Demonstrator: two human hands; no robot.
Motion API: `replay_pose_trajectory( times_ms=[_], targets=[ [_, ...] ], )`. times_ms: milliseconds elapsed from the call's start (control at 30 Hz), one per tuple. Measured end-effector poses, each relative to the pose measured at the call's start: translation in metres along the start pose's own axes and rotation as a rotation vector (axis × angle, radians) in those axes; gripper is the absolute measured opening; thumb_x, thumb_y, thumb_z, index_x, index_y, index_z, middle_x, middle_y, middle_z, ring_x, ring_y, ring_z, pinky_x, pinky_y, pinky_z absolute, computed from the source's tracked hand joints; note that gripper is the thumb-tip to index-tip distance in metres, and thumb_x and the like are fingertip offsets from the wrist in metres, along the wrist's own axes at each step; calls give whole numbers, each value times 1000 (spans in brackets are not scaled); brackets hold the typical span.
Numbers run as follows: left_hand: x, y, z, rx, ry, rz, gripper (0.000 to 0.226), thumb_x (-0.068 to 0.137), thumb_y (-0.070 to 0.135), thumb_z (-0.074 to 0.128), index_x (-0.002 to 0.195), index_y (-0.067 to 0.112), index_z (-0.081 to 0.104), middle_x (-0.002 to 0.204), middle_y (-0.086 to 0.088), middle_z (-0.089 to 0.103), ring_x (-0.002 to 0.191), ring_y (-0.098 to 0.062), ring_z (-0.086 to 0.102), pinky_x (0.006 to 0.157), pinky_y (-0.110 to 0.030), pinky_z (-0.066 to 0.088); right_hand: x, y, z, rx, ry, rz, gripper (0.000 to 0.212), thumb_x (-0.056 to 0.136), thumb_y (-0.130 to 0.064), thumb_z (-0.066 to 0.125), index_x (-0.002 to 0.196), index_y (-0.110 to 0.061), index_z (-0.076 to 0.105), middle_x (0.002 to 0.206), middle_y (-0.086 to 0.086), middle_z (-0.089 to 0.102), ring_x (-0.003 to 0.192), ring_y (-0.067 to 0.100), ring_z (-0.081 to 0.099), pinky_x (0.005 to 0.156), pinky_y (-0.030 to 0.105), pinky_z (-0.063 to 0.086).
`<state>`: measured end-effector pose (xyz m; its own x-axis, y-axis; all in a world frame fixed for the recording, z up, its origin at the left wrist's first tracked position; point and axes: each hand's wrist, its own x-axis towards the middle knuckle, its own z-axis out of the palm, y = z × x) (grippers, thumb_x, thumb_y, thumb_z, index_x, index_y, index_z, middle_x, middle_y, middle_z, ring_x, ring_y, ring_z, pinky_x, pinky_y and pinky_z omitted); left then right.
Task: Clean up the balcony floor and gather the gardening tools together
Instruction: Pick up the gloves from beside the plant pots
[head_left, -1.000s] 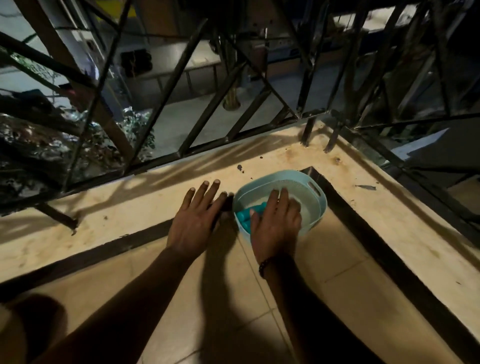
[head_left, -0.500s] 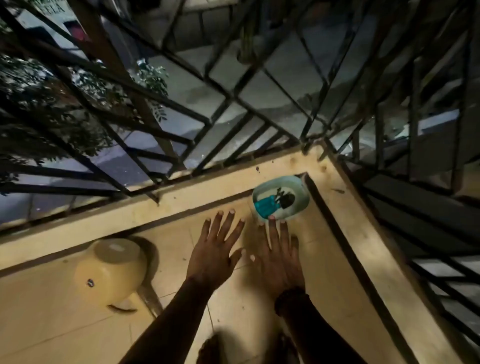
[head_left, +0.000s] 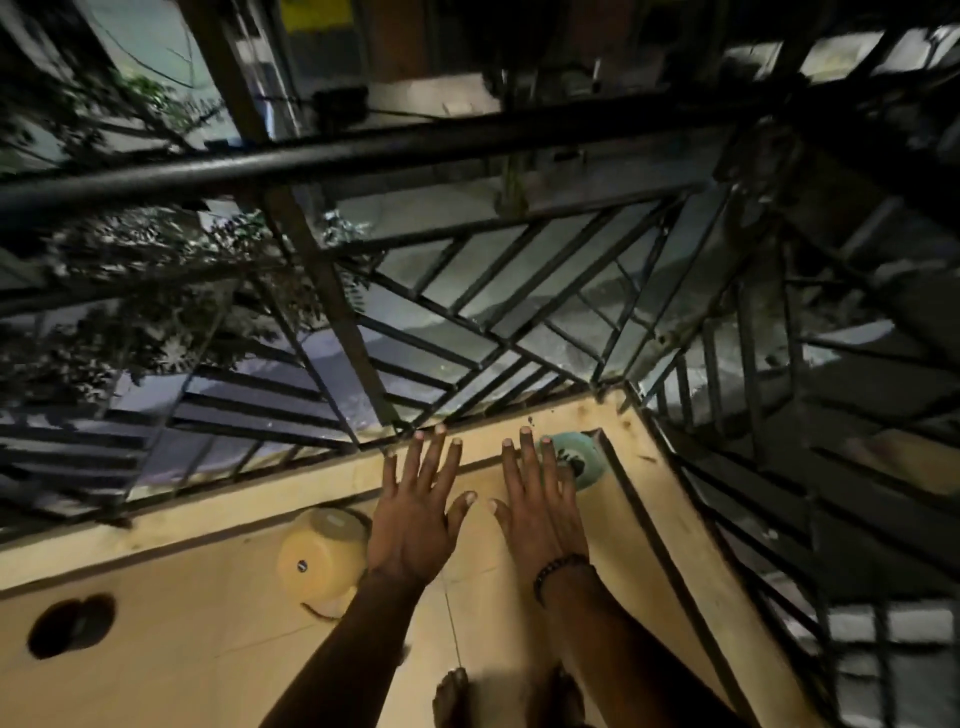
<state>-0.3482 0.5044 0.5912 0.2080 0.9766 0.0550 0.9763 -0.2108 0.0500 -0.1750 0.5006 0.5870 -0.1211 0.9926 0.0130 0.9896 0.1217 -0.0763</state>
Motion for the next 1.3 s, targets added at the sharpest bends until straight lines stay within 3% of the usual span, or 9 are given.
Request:
replay_pose_trajectory(
  times_ms=[167,300,433,767,967,1133,1300],
  targets=[
    [-11,-24,-32,18,65,-66,66,100,59,26,157,25,26,166,-4,14,153,-26,13,118,-54,21,10,-7,-23,-19,67,-113,86,84,-44,68,154,-16,27,162,16,14,146,39,21,112,58,30],
    [-9,-30,-52,57,91,-177,70,101,64,15,159,24,17,167,-4,7,154,-25,5,121,-49,13,24,-10,-33,-2,82,-186,89,82,-47,70,154,-18,26,162,16,13,146,39,21,113,57,27],
    [-9,-26,-65,111,107,-238,71,101,64,16,159,22,18,167,-5,8,154,-25,5,121,-48,10,34,-9,-46,17,122,-294,92,78,-48,74,153,-17,31,161,16,19,145,39,25,111,58,28],
    [-2,-25,-98,161,191,-473,70,103,59,22,160,20,10,167,-3,-1,154,-23,-3,123,-45,3,73,-13,-70,-10,166,-478,87,87,-52,61,156,-18,19,163,15,5,148,38,14,114,59,23],
    [-51,-32,-100,146,197,-649,68,103,59,21,159,22,11,167,0,0,154,-23,-4,123,-45,6,69,-44,-74,41,223,-652,92,84,-48,67,156,-15,19,163,16,5,149,38,11,113,58,21],
    [-107,-49,-93,196,136,-816,68,103,58,21,159,21,16,167,-2,4,154,-25,1,122,-44,4,55,-75,-61,2,167,-817,98,81,-47,70,156,-15,16,163,17,1,149,39,9,113,60,25],
    [-162,-76,-97,204,99,-932,65,103,58,19,158,24,15,166,-2,9,154,-26,5,121,-46,8,38,-128,-55,22,150,-936,95,77,-46,75,153,-14,28,162,17,13,147,40,19,110,61,29]
  ],
)
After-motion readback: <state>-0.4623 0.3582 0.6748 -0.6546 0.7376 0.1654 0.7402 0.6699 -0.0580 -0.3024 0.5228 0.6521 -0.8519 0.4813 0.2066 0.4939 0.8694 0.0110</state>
